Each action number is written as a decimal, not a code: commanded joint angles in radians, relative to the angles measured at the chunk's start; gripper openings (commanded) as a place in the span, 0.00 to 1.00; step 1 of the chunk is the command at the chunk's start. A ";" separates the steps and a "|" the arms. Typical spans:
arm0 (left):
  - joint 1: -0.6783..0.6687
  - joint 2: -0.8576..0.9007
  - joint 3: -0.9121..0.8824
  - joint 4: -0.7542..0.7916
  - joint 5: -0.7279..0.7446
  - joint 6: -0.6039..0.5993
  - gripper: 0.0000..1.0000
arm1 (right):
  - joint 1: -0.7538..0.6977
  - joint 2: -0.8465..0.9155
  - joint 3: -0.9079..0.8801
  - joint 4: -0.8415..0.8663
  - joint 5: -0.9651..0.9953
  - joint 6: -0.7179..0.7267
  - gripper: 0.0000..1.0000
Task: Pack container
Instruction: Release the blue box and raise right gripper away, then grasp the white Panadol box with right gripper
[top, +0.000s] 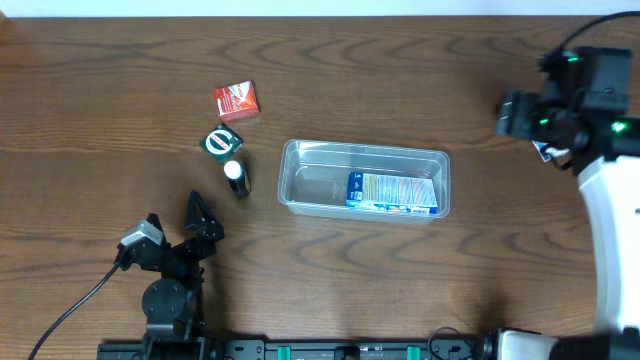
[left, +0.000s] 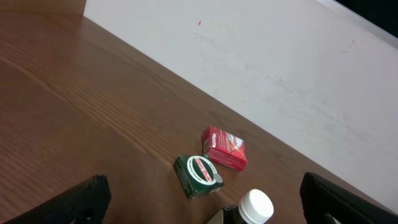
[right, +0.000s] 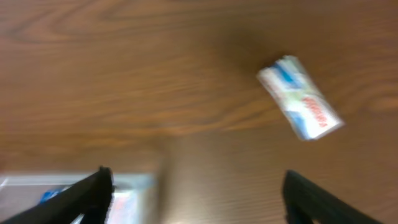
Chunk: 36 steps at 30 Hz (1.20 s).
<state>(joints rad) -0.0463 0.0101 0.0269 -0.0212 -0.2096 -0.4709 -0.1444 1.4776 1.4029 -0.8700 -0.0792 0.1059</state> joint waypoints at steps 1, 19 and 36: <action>0.005 -0.006 -0.023 -0.031 -0.005 0.010 0.98 | -0.076 0.085 0.009 0.036 0.000 -0.125 0.95; 0.005 -0.006 -0.023 -0.031 -0.005 0.010 0.98 | -0.166 0.458 0.009 0.307 0.091 -0.455 0.99; 0.005 -0.006 -0.023 -0.031 -0.005 0.010 0.98 | -0.229 0.580 0.009 0.374 -0.007 -0.488 0.97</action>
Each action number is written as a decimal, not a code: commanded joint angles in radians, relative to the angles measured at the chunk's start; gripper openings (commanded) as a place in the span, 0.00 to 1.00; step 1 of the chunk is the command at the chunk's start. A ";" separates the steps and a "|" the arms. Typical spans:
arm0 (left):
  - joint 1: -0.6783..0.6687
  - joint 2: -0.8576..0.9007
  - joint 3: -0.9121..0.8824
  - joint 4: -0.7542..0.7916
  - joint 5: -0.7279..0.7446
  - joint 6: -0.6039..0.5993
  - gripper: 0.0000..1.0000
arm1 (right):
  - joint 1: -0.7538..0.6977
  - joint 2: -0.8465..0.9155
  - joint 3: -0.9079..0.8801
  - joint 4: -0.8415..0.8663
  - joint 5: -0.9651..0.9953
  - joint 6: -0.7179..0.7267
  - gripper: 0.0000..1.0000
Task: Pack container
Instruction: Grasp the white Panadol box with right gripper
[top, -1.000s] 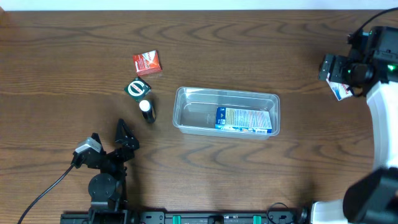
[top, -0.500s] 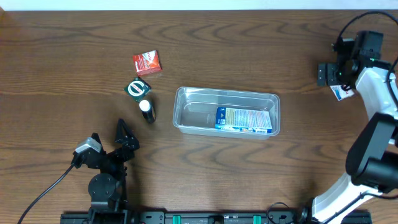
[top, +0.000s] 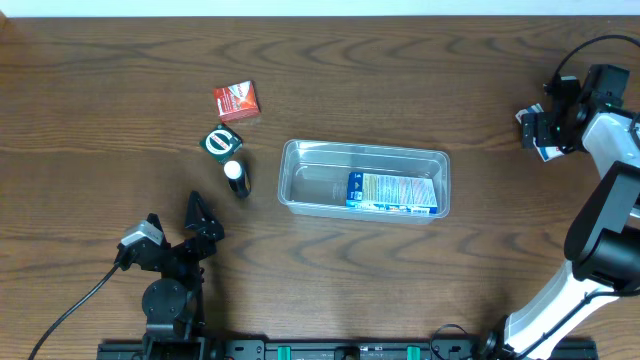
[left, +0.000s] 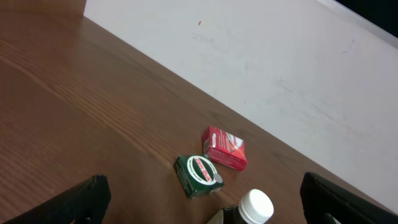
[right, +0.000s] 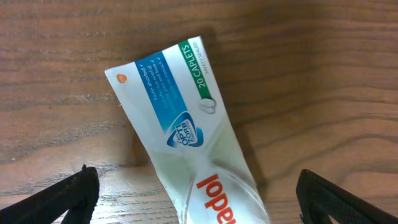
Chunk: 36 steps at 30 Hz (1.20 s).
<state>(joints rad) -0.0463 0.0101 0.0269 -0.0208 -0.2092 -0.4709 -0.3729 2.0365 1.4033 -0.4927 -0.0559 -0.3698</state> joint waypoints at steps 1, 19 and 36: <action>0.005 -0.006 -0.023 -0.032 -0.005 0.010 0.98 | -0.001 0.024 0.009 -0.008 -0.031 -0.011 0.94; 0.005 -0.006 -0.023 -0.032 -0.005 0.010 0.98 | 0.000 0.027 0.008 -0.083 -0.031 0.123 0.54; 0.005 -0.006 -0.023 -0.032 -0.005 0.010 0.98 | 0.000 0.038 0.008 -0.058 -0.026 0.269 0.39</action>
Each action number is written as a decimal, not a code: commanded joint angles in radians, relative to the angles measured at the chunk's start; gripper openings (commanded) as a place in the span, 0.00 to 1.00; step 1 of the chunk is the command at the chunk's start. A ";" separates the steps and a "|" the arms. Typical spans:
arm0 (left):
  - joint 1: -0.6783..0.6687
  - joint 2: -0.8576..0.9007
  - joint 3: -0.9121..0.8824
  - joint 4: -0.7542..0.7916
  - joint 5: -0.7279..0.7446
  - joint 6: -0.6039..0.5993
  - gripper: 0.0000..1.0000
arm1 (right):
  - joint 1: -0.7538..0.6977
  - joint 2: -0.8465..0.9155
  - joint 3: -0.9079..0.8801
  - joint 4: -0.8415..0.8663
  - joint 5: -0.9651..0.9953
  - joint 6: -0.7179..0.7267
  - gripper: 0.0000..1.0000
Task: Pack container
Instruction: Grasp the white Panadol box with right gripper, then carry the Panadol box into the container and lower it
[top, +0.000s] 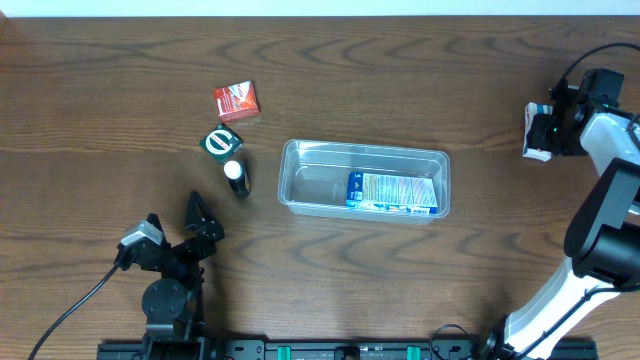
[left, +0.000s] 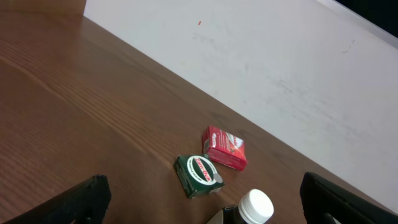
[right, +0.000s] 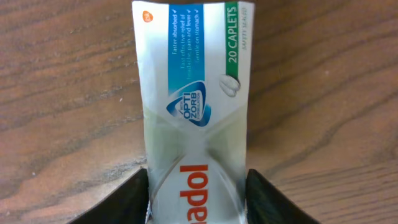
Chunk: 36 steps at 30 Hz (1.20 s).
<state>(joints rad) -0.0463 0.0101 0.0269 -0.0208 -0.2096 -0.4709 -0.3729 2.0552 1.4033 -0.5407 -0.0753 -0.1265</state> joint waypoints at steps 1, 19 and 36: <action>0.005 -0.006 -0.023 -0.032 -0.005 0.010 0.98 | 0.000 0.020 0.008 -0.015 -0.013 0.026 0.36; 0.005 -0.006 -0.023 -0.032 -0.005 0.010 0.98 | 0.033 -0.023 0.217 -0.294 -0.047 0.035 0.19; 0.005 -0.006 -0.023 -0.032 -0.005 0.010 0.98 | 0.454 -0.214 0.508 -0.772 -0.276 -0.295 0.19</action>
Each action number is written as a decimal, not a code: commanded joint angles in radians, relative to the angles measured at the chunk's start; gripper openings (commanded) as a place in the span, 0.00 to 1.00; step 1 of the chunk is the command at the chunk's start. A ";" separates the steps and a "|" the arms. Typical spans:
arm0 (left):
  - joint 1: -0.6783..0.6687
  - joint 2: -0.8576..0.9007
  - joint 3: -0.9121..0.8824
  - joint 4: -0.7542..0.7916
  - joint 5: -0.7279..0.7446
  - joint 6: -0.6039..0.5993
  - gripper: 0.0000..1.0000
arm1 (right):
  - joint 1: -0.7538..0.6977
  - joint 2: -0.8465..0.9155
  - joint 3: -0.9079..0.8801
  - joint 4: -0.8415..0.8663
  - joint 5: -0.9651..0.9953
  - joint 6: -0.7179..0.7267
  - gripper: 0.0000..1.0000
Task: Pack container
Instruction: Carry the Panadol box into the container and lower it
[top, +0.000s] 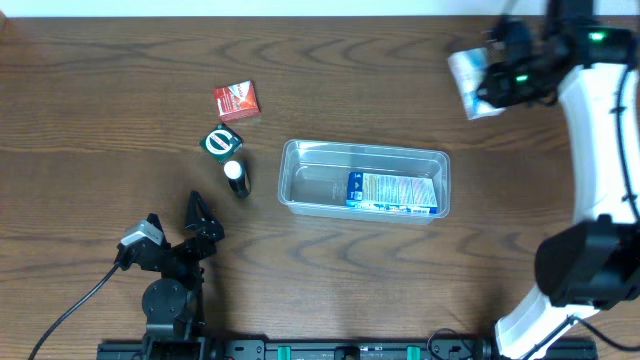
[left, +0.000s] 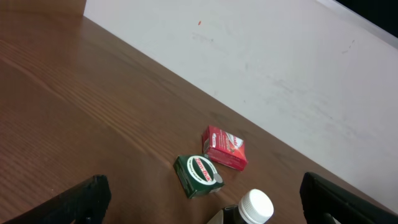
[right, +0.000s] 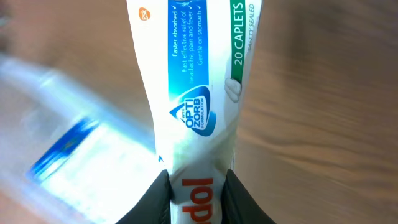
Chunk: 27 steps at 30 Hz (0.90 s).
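Observation:
My right gripper (top: 492, 82) is shut on a white and blue caplet box (right: 194, 93), holding it in the air above the table, up and to the right of the clear plastic container (top: 300, 160). A blue and white box (top: 392, 192) lies inside the container. To the container's left sit a red box (top: 237, 101), a green box (top: 221, 141) and a dark bottle with a white cap (top: 236, 176). My left gripper (left: 199, 205) rests open near the front left, with the bottle's cap (left: 255, 205) between its fingers' line of sight.
A white wall (left: 261, 56) borders the table's far edge in the left wrist view. The right arm's white links (top: 605, 150) run down the table's right side.
My right gripper, shut on the caplet box at the table's far right, has lifted it and moved left, now near the container's upper right. The left arm has not moved.
My right gripper was open above the caplet box at the far right. Then it stood low over the box, fingers on either side. Then it was shut on it on the table. Now it holds the box in the air near the container.

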<state>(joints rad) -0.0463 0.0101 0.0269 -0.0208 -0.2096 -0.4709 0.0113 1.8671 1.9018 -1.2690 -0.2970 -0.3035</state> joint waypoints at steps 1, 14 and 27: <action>0.005 -0.006 -0.023 -0.032 -0.005 0.010 0.98 | 0.097 -0.030 0.010 -0.073 -0.057 -0.142 0.19; 0.005 -0.006 -0.023 -0.032 -0.005 0.010 0.98 | 0.330 -0.032 -0.001 -0.351 -0.059 -0.282 0.14; 0.005 -0.006 -0.023 -0.032 -0.005 0.010 0.98 | 0.347 -0.032 -0.185 -0.288 -0.021 -0.296 0.14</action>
<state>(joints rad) -0.0463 0.0101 0.0269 -0.0212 -0.2092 -0.4709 0.3546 1.8500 1.7672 -1.5784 -0.3344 -0.5854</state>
